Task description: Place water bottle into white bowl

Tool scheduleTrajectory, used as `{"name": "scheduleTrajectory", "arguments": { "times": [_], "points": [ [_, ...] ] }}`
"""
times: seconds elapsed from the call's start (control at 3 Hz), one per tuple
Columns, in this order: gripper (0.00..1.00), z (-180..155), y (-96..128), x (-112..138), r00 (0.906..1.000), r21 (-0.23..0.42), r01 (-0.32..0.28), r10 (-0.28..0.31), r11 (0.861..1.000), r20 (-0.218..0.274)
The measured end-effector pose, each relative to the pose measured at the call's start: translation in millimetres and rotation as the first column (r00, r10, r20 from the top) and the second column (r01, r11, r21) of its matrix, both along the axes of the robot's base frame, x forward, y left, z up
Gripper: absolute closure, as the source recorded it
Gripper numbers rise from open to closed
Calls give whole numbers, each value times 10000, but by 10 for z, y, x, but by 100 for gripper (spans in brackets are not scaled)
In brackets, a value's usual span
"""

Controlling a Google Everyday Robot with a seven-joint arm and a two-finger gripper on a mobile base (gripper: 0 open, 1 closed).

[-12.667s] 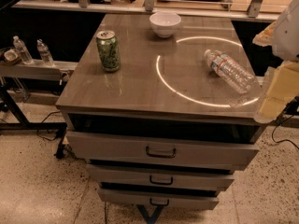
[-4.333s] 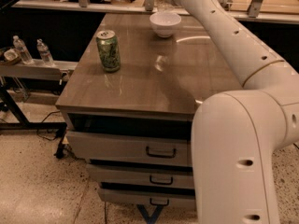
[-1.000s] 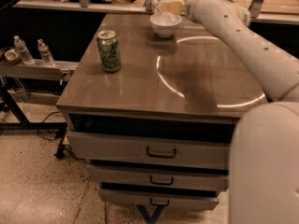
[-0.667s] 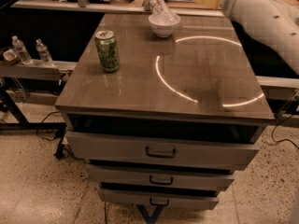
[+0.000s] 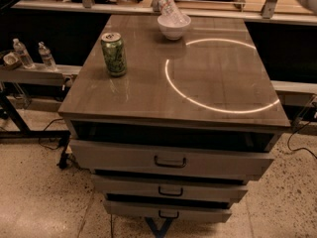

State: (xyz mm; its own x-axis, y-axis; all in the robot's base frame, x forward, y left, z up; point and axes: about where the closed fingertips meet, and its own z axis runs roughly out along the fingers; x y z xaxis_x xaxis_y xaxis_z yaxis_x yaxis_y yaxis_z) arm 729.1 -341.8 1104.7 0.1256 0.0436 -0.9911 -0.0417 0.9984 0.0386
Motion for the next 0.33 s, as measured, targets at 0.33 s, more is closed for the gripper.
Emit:
{"name": "scheduleTrajectory", "arguments": {
  "times": [0.33],
  "points": [
    [0, 108, 49, -58, 9999, -53, -22, 22, 10000, 141]
  ]
}}
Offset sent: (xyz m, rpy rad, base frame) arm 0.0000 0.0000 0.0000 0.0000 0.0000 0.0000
